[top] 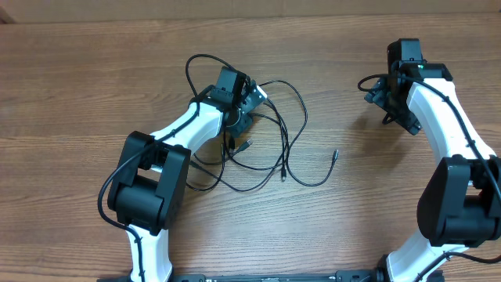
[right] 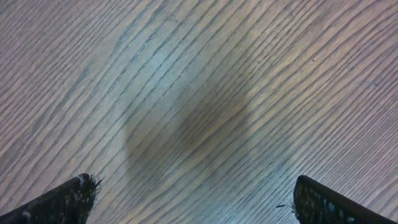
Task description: Untangle cables
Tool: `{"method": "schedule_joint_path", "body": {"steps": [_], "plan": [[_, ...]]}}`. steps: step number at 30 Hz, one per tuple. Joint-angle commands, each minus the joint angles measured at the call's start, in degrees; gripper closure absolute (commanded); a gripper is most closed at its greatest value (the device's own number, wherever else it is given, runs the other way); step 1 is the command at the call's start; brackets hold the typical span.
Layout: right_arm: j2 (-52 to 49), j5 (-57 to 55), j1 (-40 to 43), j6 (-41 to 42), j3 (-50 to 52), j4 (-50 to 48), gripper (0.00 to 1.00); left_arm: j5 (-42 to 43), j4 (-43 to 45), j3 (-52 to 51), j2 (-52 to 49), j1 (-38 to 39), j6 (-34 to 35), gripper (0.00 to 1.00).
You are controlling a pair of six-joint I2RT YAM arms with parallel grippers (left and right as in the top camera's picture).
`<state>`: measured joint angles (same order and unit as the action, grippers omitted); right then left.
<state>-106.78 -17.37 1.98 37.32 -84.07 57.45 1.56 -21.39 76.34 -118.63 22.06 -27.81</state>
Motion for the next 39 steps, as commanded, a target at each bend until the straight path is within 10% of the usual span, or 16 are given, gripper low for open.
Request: {"method": "schedule_joint_path", "body": {"steps": [1,9,28,39], "plan": [[0.5,-0.6,0.0,0.4,0.1,-0.3,0.0,-0.7,-1.1,-0.9,-5.9,-0.4,-3.6,0.85],[0.5,-0.6,0.0,0.4,0.1,-0.3,0.0,-0.5,-4.2,0.4,-4.8,-0.3,-2.1,0.96],[0.5,-0.6,0.0,0.4,0.1,-0.3,0.0,-0.4,-21.2,7.3,7.6,-0.3,25.9,0.96],[0.5,-0.6,0.0,0.4,0.1,-0.3,0.0,0.0,-6.8,7.1,-1.3,-0.2,19.6,0.96]]}}
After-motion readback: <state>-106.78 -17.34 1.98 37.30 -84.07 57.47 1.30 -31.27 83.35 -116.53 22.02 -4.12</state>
